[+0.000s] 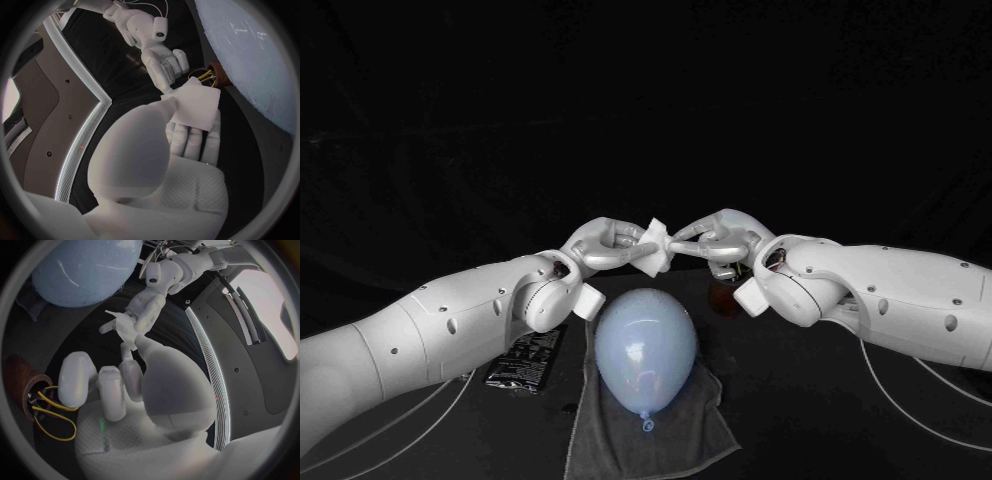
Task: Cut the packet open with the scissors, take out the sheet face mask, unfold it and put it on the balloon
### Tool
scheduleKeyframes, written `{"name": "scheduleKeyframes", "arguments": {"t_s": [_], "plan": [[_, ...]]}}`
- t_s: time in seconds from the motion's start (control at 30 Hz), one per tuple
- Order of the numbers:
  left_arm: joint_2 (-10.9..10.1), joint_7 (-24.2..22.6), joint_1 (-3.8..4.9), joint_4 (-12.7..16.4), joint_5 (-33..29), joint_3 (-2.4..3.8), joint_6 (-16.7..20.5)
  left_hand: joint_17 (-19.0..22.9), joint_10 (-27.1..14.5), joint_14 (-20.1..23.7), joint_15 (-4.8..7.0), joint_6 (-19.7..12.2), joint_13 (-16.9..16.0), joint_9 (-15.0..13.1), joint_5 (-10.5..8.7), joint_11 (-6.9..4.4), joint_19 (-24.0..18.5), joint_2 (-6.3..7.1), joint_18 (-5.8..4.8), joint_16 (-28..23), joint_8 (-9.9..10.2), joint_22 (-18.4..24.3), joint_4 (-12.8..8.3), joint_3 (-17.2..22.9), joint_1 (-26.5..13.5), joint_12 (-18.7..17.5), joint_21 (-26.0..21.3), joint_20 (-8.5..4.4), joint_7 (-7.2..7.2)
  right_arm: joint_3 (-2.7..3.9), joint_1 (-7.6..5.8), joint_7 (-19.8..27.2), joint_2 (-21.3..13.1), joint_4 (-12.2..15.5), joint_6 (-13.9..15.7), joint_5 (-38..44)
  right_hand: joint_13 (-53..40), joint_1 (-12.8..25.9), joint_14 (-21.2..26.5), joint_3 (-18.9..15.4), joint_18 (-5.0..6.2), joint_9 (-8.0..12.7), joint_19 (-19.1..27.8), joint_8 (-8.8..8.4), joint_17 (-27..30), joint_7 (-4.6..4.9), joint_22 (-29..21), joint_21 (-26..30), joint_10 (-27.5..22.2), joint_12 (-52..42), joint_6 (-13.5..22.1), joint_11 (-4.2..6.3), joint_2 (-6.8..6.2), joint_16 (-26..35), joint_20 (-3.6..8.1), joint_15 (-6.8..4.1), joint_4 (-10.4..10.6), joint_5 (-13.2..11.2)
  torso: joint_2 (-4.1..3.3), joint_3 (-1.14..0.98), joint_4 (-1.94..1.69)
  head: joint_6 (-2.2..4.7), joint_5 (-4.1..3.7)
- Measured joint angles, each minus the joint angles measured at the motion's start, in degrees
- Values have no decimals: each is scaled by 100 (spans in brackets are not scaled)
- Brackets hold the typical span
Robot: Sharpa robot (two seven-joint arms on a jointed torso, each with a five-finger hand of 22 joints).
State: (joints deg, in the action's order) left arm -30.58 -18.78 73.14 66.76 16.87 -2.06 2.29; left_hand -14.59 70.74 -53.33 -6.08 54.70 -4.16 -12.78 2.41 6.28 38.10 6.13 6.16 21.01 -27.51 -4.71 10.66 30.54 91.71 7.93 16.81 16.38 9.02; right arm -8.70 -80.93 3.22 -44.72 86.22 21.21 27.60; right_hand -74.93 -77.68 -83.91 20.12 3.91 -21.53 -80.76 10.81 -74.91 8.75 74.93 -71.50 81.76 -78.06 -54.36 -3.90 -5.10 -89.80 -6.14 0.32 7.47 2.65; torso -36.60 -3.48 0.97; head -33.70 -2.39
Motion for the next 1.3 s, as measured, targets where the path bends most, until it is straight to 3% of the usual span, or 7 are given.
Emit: {"name": "scheduleKeyframes", "arguments": {"t_s": [0.1, 0.27, 0.37, 0.53, 1.13, 1.23, 1.3], "plan": [[0, 3, 0, 0, 0, 0, 0, 0, 0, 0, 0, -1, 0, 0, -4, 0, 0, -1, -1, 0, -2, 0, -15, 15, -31, 0, 0, 0, 0, -1, 2, 20, 4, 4, -3, -2, -10, -121, 9, 69, -3, -15, -40, 119, 1, -80, -1, -56, 60, -103, -220, 60, 72, 1, 40, -14, -85, 0, 0, 0, 1, -7, 4], [1, 6, 0, -3, -1, 0, 0, -6, 0, 0, 0, -9, 0, 0, 15, 0, 0, 0, -1, 0, -3, 0, 0, 30, -59, 0, 6, 0, -8, -1, 5, 60, -1, 12, 2, -4, -23, -252, -11, 173, -6, -135, -135, 429, 1, -336, -3, -175, 187, -244, -618, 214, 203, 4, 136, -200, -267, 0, 2, -1, 3, -9, 9], [0, 8, 0, -4, -1, 0, 0, -6, 0, 0, 0, -24, 0, -127, 15, 0, 0, 1, -2, 0, -3, -4, -15, 46, -59, 0, 23, 0, 2, -1, 5, 96, -11, 17, 19, -4, -10, -280, 0, 239, -7, -189, -196, 568, 0, -392, -3, -263, 192, -339, -696, 285, 231, 5, 198, -275, -334, -3, 2, 0, 4, -9, 12], [-4, 14, 0, -5, -2, 0, 0, -8, 0, 0, 0, -29, -4, -128, 15, 0, 22, 15, -3, 22, -2, -7, -15, 46, -74, 0, 23, 22, 7, -1, 6, 156, -44, 27, 81, -5, -8, -295, -4, 289, -8, -293, -225, 707, -1, -397, -1, -275, 201, -392, -699, 303, 246, 18, 228, -291, -384, -14, 2, -3, 4, -9, 12], [-13, 37, 4, -7, -13, 0, 5, -19, 0, 0, 0, -39, -4, -202, 14, 0, 41, 37, -5, 22, 5, -11, -56, 86, -95, 0, 27, 1, -1, -1, 7, 246, -93, 60, 229, -72, -6, -282, -22, 377, -45, -348, -231, 840, -4, -421, 1, -305, 217, -434, -658, 321, 286, 0, 277, -310, -439, -1, 3, -2, 4, -7, -7], [-9, 44, 4, -7, -28, 0, 10, -37, -82, 32, -32, -196, 1, -449, 14, 76, 41, 115, -5, 22, 30, -19, -127, 157, -222, -89, 61, 1, 111, -1, 7, 249, -93, 73, 231, -87, -6, -275, -4, 378, -45, -372, -231, 840, -2, -419, 1, -323, 216, -435, -656, 322, 293, 3, 277, -329, -440, 0, 3, -2, 3, -7, -7], [-7, 53, 5, -5, -38, 0, 17, -47, -214, 62, -61, -359, 22, -484, 26, 124, 41, 196, -6, 22, 164, -19, -133, 158, -301, -160, 61, 1, 173, -1, 7, 250, -92, 81, 231, -95, -6, -275, -3, 392, -45, -376, -231, 840, 0, -418, 0, -334, 213, -435, -654, 325, 292, 4, 277, -329, -455, 0, 3, -2, 2, -7, -7]]}}
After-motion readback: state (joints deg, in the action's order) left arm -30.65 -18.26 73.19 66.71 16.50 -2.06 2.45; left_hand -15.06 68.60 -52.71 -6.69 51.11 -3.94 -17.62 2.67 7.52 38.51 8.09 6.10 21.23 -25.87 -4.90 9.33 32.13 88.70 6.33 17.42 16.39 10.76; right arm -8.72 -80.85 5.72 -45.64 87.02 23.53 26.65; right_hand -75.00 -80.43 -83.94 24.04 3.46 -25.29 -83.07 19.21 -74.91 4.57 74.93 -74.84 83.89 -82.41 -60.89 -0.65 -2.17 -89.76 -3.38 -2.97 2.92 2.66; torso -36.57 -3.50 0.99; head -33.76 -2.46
